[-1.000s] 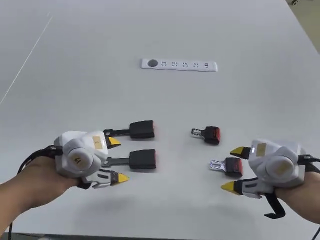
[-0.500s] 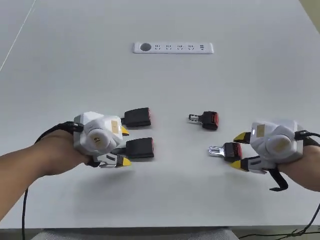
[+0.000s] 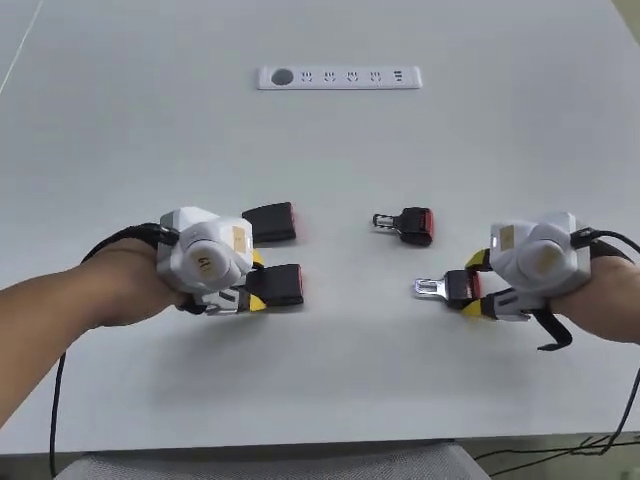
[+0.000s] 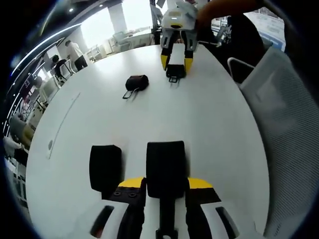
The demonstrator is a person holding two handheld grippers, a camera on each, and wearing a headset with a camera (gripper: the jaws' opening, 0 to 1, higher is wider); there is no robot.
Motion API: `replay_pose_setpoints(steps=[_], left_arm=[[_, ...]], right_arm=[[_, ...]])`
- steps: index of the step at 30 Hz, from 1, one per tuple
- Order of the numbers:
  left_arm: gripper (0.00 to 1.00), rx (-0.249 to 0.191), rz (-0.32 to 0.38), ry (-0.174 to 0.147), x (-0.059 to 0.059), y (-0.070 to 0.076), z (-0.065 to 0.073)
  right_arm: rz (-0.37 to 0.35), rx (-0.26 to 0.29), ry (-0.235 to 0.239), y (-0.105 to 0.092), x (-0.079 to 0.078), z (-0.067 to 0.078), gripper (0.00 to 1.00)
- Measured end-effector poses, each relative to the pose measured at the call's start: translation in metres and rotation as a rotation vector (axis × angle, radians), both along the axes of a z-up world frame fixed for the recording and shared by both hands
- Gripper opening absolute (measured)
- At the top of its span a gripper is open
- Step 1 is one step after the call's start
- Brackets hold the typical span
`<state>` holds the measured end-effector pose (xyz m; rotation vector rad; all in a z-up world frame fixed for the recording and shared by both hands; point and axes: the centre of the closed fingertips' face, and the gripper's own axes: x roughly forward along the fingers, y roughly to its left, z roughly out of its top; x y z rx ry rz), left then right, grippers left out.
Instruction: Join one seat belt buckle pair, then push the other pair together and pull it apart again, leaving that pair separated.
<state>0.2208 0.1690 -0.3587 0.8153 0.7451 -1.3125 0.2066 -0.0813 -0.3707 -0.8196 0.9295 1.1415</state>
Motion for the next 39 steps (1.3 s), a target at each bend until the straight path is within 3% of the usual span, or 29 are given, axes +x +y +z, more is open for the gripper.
replay_pose_setpoints(steps=[9, 10, 11, 12, 13, 14, 15, 22, 27, 32, 39], left_arm=[[0.31, 0.029, -0.058, -0.025, -0.004, -0.004, -0.003], [0.32, 0.071, -0.083, -0.056, -0.002, 0.001, -0.007], [0.32, 0.061, -0.092, -0.059, -0.004, -0.002, -0.01], [0.32, 0.099, -0.133, -0.107, -0.002, 0.0, -0.014], [0.32, 0.078, -0.158, -0.101, -0.004, -0.004, -0.014], [0.32, 0.08, -0.105, -0.073, -0.002, 0.0, -0.014], [0.32, 0.073, -0.095, -0.066, -0.001, 0.0, -0.013], [0.31, 0.044, -0.061, -0.042, 0.001, 0.0, -0.014], [0.31, 0.053, -0.059, -0.041, 0.003, 0.0, -0.015], [0.31, 0.055, -0.056, -0.039, 0.002, 0.0, -0.013], [0.31, 0.055, -0.051, -0.029, 0.001, -0.001, -0.01]], right_arm=[[0.034, 0.003, 0.019, 0.0, -0.001, -0.001, 0.35], [0.039, 0.005, 0.022, 0.0, -0.001, -0.002, 0.35], [0.044, 0.005, 0.023, 0.0, -0.001, -0.002, 0.34], [0.051, 0.003, 0.022, 0.0, -0.001, -0.003, 0.34], [0.054, 0.0, 0.019, 0.0, -0.001, -0.003, 0.34], [0.057, -0.003, 0.016, 0.0, -0.001, -0.003, 0.34], [0.057, -0.004, 0.016, 0.0, -0.001, -0.004, 0.34], [0.056, -0.012, 0.027, -0.002, 0.0, -0.005, 0.34], [0.065, -0.025, 0.028, 0.0, 0.0, -0.005, 0.34], [0.05, -0.011, 0.021, 0.016, 0.001, -0.005, 0.34], [0.016, 0.071, 0.015, 0.052, 0.004, -0.003, 0.34]])
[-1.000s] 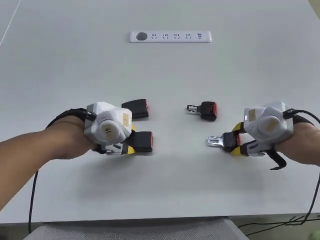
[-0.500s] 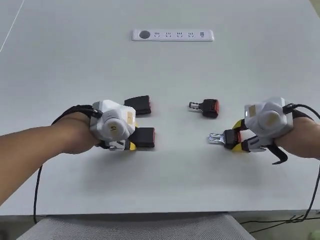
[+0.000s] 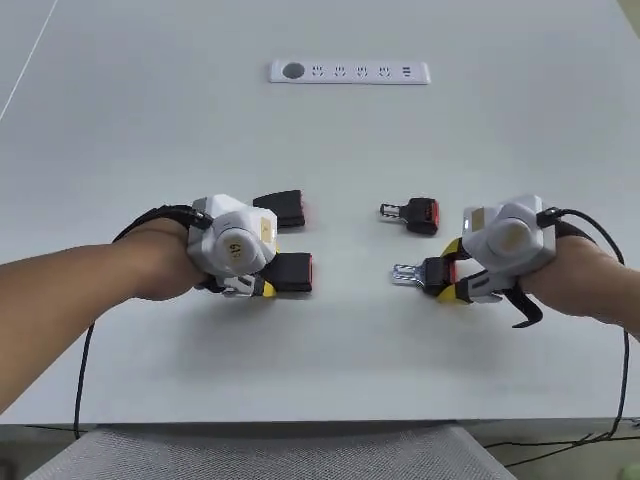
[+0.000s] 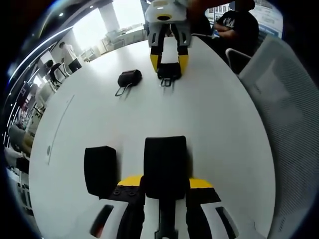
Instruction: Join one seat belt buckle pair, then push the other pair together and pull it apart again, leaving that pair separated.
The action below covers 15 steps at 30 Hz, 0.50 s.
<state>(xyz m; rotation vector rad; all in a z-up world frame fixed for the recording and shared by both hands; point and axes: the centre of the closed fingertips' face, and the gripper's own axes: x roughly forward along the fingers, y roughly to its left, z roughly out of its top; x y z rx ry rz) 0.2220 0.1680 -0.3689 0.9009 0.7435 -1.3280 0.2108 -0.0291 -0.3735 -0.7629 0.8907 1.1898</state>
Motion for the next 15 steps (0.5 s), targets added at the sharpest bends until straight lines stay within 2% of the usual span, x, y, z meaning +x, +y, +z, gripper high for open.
replay_pose_setpoints(steps=[15], left_arm=[[0.32, -0.001, 0.001, 0.01, 0.0, 0.0, 0.0]], right_arm=[[-0.006, 0.108, -0.012, 0.073, -0.004, 0.003, 0.34]])
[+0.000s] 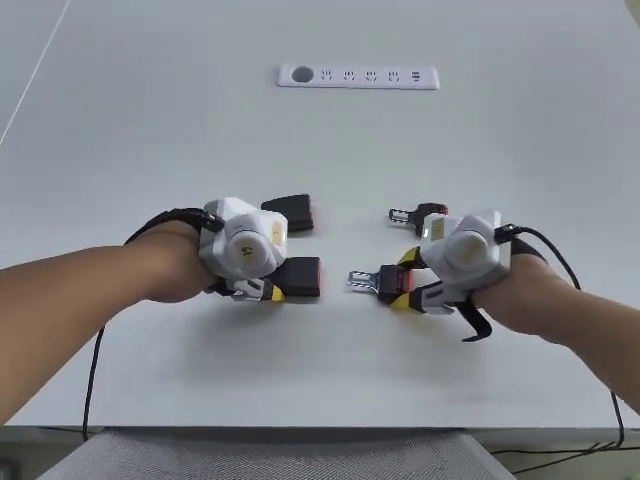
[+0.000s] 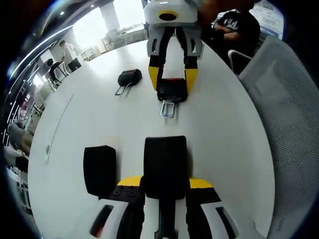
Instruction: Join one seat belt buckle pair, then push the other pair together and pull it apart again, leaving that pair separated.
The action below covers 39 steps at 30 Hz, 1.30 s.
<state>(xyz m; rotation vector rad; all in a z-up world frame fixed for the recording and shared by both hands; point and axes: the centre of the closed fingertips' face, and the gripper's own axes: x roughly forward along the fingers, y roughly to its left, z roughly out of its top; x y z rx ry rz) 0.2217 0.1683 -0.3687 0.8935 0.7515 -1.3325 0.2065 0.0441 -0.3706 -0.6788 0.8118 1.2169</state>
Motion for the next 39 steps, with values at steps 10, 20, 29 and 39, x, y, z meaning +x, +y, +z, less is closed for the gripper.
replay_pose_setpoints(steps=[10, 20, 29, 39], left_arm=[[0.32, 0.009, 0.005, 0.001, 0.0, 0.001, -0.001], [0.32, 0.024, 0.003, 0.002, -0.001, 0.001, -0.001], [0.31, 0.029, 0.005, 0.006, -0.001, 0.001, -0.002], [0.31, 0.011, -0.015, 0.018, -0.001, 0.001, -0.002]], right_arm=[[0.038, -0.022, -0.014, 0.031, 0.004, -0.001, 0.34], [0.068, -0.06, -0.06, 0.032, 0.007, 0.001, 0.34], [0.088, -0.043, -0.067, 0.04, 0.008, 0.001, 0.34], [0.076, 0.009, -0.009, 0.044, 0.01, 0.0, 0.32]])
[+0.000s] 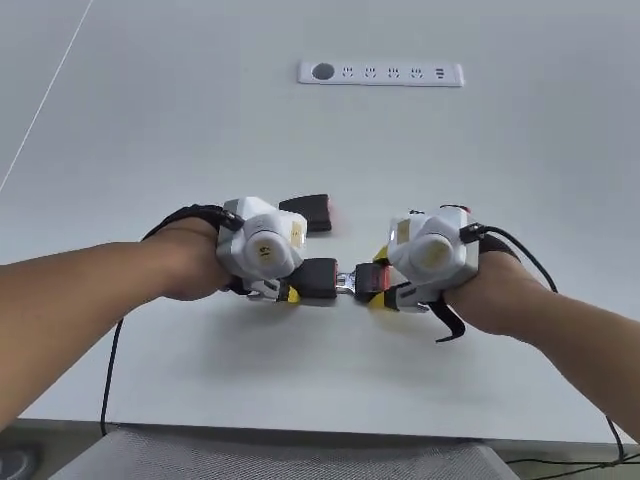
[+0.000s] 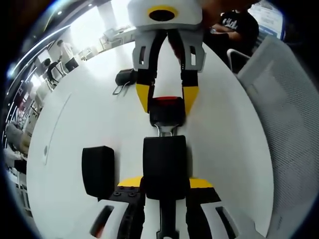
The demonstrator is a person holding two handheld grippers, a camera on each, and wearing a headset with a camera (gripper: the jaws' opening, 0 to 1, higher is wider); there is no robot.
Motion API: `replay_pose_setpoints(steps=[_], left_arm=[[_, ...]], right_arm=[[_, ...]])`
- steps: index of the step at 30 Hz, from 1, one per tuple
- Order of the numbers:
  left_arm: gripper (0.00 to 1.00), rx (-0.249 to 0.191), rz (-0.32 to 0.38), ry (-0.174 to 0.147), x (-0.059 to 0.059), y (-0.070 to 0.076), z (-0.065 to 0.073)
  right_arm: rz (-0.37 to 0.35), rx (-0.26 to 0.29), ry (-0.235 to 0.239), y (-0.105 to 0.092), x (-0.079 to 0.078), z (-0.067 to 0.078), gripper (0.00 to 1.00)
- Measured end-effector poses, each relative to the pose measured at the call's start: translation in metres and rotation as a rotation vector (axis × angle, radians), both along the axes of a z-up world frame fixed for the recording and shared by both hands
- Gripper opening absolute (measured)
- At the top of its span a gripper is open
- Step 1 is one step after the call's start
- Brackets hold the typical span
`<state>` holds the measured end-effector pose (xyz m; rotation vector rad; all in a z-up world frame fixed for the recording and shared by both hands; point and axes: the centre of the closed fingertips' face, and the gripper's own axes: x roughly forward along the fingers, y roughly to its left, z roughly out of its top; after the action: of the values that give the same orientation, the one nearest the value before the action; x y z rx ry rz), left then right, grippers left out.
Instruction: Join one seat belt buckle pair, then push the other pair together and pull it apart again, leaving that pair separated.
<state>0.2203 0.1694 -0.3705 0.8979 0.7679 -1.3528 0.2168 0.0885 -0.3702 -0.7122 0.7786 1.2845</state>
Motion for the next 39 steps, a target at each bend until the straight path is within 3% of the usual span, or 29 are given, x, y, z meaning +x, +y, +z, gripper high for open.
replay_pose_setpoints(steps=[12, 17, 20, 21, 23, 30, 34, 39], left_arm=[[0.31, -0.007, -0.025, 0.019, 0.001, 0.0, -0.001], [0.31, -0.006, -0.012, 0.017, 0.001, 0.0, -0.002], [0.31, -0.006, -0.009, 0.017, 0.001, 0.0, -0.002], [0.31, 0.006, 0.014, 0.028, 0.0, 0.004, -0.003], [0.31, -0.013, 0.001, 0.019, -0.001, 0.001, -0.003], [0.31, -0.01, 0.002, 0.024, -0.001, 0.001, -0.004], [0.31, 0.004, 0.007, 0.028, -0.001, 0.002, -0.004], [0.3, -0.016, 0.012, 0.04, 0.001, 0.004, -0.004]], right_arm=[[0.038, -0.039, -0.013, 0.009, 0.001, -0.001, 0.31], [0.006, -0.004, 0.004, 0.016, -0.001, 0.001, 0.31], [0.013, -0.024, -0.016, 0.022, -0.001, -0.002, 0.31], [0.009, -0.03, -0.008, 0.021, 0.0, -0.002, 0.31], [0.011, -0.022, -0.007, 0.019, 0.002, -0.003, 0.31], [0.01, -0.023, -0.006, 0.02, 0.0, -0.003, 0.31], [0.051, -0.02, -0.028, 0.017, 0.0, -0.003, 0.31], [0.078, -0.023, -0.03, 0.017, -0.001, -0.003, 0.31]])
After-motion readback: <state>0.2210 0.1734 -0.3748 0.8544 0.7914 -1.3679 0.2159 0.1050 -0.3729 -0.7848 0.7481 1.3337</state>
